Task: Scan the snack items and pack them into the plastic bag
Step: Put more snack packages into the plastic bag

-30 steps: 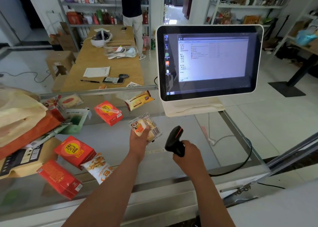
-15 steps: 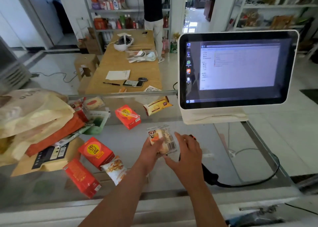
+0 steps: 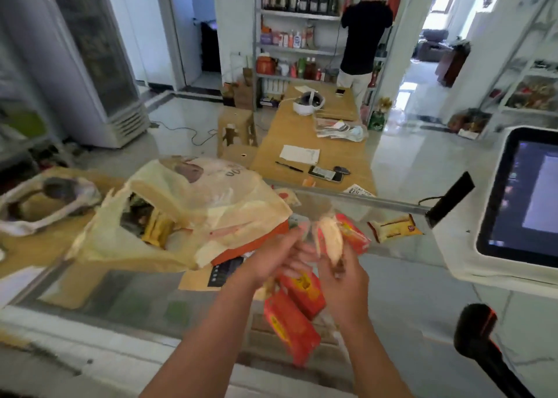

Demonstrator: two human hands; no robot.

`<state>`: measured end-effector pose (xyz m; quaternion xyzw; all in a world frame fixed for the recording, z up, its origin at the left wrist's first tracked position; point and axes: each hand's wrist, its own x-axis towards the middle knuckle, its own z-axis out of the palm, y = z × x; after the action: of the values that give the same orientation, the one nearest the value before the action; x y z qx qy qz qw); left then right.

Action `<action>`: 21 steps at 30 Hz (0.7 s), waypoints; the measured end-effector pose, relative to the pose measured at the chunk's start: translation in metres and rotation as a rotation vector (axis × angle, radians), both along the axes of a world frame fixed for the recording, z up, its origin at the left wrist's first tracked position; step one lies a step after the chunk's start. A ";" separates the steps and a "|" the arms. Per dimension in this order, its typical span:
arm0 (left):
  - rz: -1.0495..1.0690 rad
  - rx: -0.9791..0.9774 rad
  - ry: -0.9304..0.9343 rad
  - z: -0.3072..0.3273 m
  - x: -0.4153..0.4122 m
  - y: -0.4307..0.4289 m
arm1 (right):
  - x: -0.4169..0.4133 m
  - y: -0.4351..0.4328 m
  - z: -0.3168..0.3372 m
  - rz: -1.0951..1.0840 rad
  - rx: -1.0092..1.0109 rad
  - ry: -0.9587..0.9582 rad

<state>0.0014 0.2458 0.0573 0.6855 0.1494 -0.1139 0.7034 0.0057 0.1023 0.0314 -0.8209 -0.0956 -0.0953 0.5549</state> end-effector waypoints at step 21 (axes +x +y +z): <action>0.282 0.583 -0.046 0.091 -0.058 0.186 | -0.032 0.160 0.040 0.414 0.119 0.599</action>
<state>-0.0561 0.4314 0.1480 0.8330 0.2531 0.0476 0.4897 -0.0265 0.2619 0.0712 -0.7419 -0.0871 0.2580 0.6127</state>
